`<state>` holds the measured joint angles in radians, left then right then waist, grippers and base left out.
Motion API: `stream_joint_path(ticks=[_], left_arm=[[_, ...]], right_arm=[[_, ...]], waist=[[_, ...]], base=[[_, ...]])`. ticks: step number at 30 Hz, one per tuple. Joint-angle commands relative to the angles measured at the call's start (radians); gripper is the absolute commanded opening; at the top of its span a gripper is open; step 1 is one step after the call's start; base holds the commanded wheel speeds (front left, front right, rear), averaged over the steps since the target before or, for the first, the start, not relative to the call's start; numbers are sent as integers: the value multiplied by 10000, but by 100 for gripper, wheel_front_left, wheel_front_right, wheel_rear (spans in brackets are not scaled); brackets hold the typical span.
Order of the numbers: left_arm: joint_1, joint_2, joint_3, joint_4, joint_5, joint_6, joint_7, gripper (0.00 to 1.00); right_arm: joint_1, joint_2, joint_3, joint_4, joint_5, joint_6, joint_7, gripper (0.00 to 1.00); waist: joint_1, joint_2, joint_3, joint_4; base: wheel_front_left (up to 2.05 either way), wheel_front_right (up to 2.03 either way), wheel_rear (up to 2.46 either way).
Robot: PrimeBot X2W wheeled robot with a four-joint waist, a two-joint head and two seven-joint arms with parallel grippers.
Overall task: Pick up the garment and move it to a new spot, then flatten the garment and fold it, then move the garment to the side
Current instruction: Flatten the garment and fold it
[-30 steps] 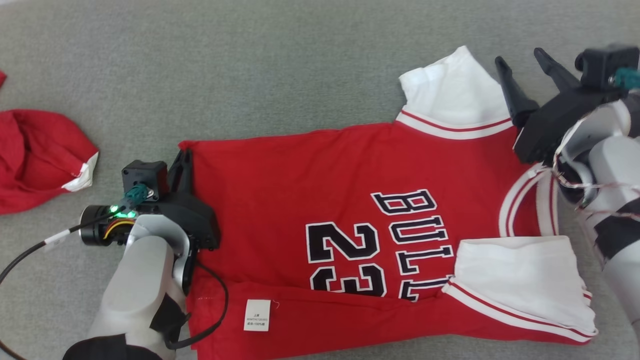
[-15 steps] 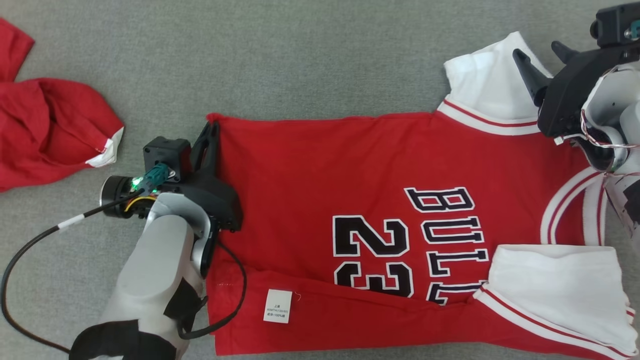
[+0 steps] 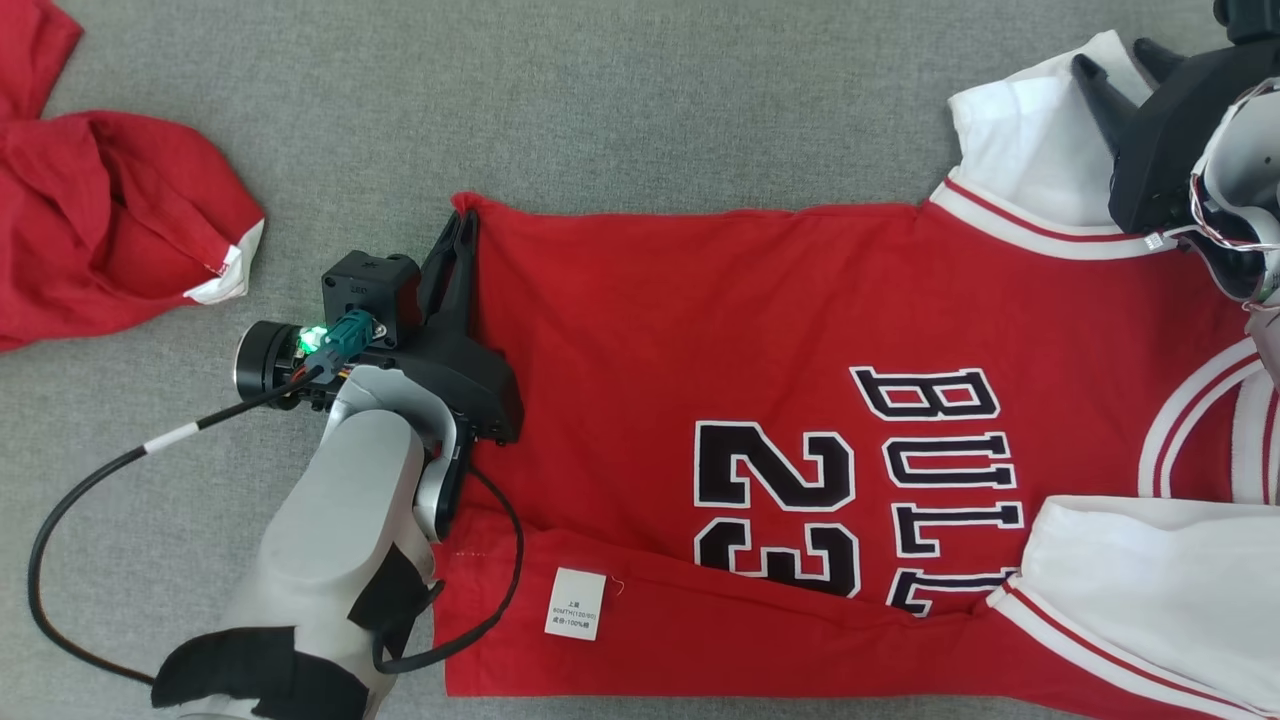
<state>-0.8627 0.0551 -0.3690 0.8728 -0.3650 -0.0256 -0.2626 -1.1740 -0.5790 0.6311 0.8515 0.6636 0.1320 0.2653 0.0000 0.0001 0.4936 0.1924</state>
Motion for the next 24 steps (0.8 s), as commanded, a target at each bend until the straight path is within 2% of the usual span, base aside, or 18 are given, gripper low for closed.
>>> stream_joint_path(ticks=[1, 2, 3, 12, 19, 24], left_arm=[[-50, -82, -130, 46, -95, 59, -21, 0], [-76, -84, -176, 55, -136, 76, -22, 0], [-98, -86, -221, 56, -181, 93, -23, 0], [-292, 51, 26, -608, -43, 311, -29, 0], [-221, 306, 432, -1445, 349, 401, -30, 0], [241, 438, 717, -1629, 475, 377, -30, 0]], right_arm=[[-125, 19, 105, 48, -32, -27, 30, 32], [-149, 32, 177, 57, -18, -27, 24, 10], [-162, 24, 248, 88, -20, -27, 51, 0], [-673, -195, 281, 591, -584, -27, -1344, 0], [-943, -17, 52, 1373, -1159, -27, -2866, 0], [-736, 187, -153, 1846, -1266, -27, -3563, 0]], waist=[[0, -1, 106, 45], [0, -1, 121, 42], [0, -1, 128, 39], [0, -1, 72, -11], [0, -1, -115, -187], [0, -1, -429, -398]], base=[[0, 0, 0], [0, 0, 0], [0, 0, 0], [0, 0, 0], [0, 0, 0], [0, 0, 0]])
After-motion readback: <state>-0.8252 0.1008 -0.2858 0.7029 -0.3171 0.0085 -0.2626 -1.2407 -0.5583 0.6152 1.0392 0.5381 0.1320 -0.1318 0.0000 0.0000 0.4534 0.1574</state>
